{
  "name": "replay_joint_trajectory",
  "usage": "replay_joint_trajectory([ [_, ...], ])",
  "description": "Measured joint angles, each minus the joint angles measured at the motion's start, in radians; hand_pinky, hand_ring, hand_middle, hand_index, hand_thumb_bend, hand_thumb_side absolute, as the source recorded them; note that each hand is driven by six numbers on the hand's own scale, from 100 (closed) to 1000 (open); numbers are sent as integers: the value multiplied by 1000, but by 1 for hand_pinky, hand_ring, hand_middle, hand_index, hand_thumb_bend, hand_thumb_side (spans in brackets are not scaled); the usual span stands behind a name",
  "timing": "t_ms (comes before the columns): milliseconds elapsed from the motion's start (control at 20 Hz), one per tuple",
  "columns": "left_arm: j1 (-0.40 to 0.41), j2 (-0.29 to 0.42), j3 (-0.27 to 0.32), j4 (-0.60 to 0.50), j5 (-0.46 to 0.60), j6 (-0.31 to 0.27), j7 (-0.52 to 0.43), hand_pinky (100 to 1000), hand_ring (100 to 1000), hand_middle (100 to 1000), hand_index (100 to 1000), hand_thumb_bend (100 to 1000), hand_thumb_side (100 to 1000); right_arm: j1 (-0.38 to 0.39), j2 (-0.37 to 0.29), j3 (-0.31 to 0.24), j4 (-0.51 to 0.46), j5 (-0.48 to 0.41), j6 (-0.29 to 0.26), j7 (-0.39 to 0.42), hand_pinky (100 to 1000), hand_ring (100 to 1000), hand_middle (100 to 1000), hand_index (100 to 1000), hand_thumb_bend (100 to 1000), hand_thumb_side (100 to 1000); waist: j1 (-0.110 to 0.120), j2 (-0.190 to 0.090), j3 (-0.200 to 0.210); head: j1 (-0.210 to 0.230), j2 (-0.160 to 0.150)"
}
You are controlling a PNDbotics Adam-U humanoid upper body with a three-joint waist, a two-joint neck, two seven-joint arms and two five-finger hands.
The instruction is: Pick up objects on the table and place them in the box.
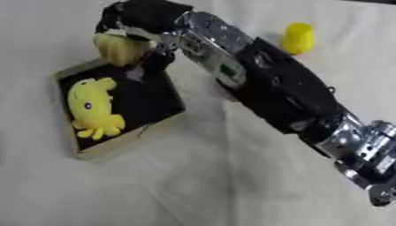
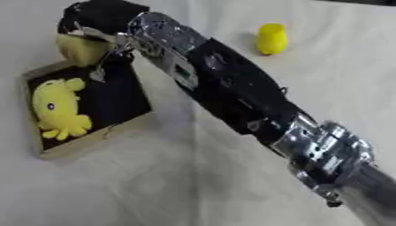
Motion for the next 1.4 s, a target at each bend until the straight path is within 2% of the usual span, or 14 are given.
replay_joint_trajectory([
  [50,0,-4,0,0,2,2,-2,742,636,607,780,100,464,0,3,-4,11,19,-11,-1,900,911,848,898,438,243,-1,0,-1,0,0],
  [150,0,-5,-1,0,3,5,-6,742,636,607,780,100,468,1,4,-12,25,53,-30,1,922,929,853,911,412,119,-2,0,-2,0,0],
  [200,0,-5,-1,0,4,7,-8,742,636,607,780,100,468,3,4,-16,28,64,-39,3,927,932,852,914,408,100,-2,0,-3,0,0],
  [400,1,-8,-1,0,6,10,-11,741,635,606,780,100,470,3,2,-31,23,54,-51,21,922,919,832,908,408,100,-2,0,-9,2,0],
  [600,11,-13,-1,0,6,14,-11,741,635,606,780,100,470,-17,-35,-33,-51,-22,-28,38,908,905,822,903,411,139,-2,-1,-25,8,2],
  [700,20,-13,0,0,6,14,-10,741,635,606,780,100,468,-33,-79,-37,-109,-76,-4,45,906,904,823,905,408,138,-2,-1,-36,15,8],
  [850,35,-13,1,0,2,18,-6,741,634,606,780,100,472,-35,-168,-54,-196,-165,42,64,910,906,814,905,318,100,-2,-3,-53,29,18],
  [950,46,-12,2,0,-1,20,-2,741,634,606,780,100,474,-19,-234,-69,-245,-237,76,86,910,910,817,907,335,105,-2,-8,-65,40,22],
  [1150,59,-12,7,0,-7,23,6,740,634,605,780,100,477,42,-369,-94,-331,-344,126,127,908,913,825,910,357,140,-2,-17,-86,59,28],
  [1400,74,-12,12,0,-14,27,15,740,633,605,780,100,486,165,-498,-123,-382,-402,156,141,912,917,819,910,304,130,-1,-17,-105,79,28],
])
